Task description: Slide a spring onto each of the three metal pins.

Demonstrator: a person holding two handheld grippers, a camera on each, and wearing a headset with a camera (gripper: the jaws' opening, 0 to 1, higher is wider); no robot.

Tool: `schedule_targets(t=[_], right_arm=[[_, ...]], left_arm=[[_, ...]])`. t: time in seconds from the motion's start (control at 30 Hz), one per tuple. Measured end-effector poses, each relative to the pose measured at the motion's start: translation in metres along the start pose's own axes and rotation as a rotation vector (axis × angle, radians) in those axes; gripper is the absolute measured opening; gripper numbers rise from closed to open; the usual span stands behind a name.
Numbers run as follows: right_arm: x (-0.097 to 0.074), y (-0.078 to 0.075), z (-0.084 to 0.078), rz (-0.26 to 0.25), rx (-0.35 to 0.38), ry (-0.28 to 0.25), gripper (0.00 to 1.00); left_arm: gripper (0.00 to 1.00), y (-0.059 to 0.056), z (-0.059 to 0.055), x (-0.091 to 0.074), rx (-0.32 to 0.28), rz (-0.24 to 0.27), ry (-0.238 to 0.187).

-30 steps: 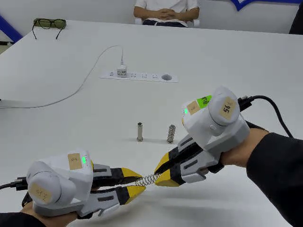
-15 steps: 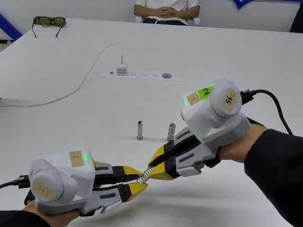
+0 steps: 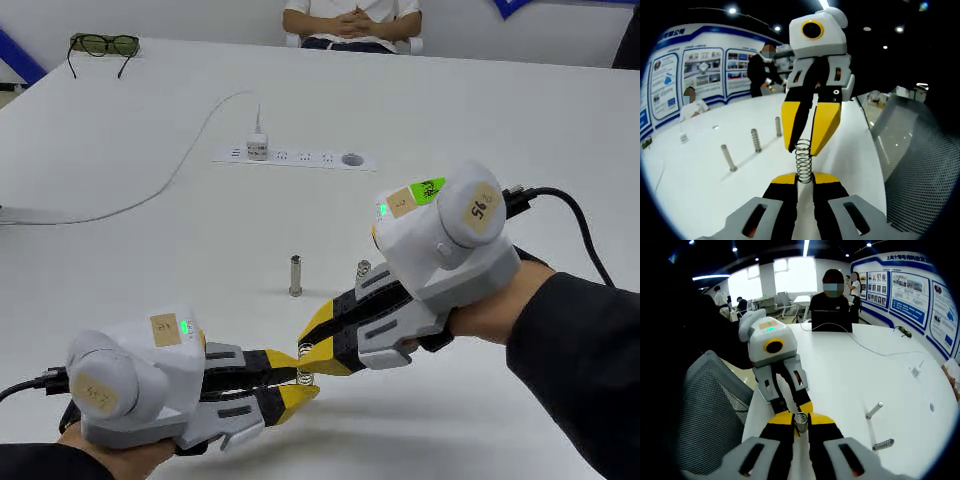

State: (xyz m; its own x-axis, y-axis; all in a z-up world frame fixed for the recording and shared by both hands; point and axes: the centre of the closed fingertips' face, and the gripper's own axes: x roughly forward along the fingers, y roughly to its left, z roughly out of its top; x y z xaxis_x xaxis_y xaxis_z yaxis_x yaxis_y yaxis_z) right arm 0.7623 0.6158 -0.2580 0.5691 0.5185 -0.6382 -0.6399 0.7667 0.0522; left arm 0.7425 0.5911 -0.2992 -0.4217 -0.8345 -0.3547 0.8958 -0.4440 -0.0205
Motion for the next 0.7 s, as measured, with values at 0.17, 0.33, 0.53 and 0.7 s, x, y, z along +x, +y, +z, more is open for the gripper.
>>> schedule_targets(t=[0.17, 0.33, 0.53, 0.7], right_arm=[[0.0000, 0.0001, -0.0002, -0.004, -0.002, -0.001, 0.12], [0.0003, -0.0002, 0.0006, -0.006, -0.004, -0.004, 0.12], [0.0033, 0.0008, -0.0037, -0.009, -0.012, 0.013, 0.13], [0.0030, 0.0000, -0.0049, -0.016, -0.014, 0.011, 0.13]], left_arm=[[0.10, 0.0007, -0.0006, -0.0005, -0.019, -0.002, -0.002], [0.10, 0.0019, -0.0003, -0.0013, -0.032, -0.001, -0.007], [0.10, 0.0022, 0.0007, -0.0020, -0.046, 0.000, -0.013], [0.10, 0.0012, 0.0010, -0.0021, -0.053, -0.005, -0.015]])
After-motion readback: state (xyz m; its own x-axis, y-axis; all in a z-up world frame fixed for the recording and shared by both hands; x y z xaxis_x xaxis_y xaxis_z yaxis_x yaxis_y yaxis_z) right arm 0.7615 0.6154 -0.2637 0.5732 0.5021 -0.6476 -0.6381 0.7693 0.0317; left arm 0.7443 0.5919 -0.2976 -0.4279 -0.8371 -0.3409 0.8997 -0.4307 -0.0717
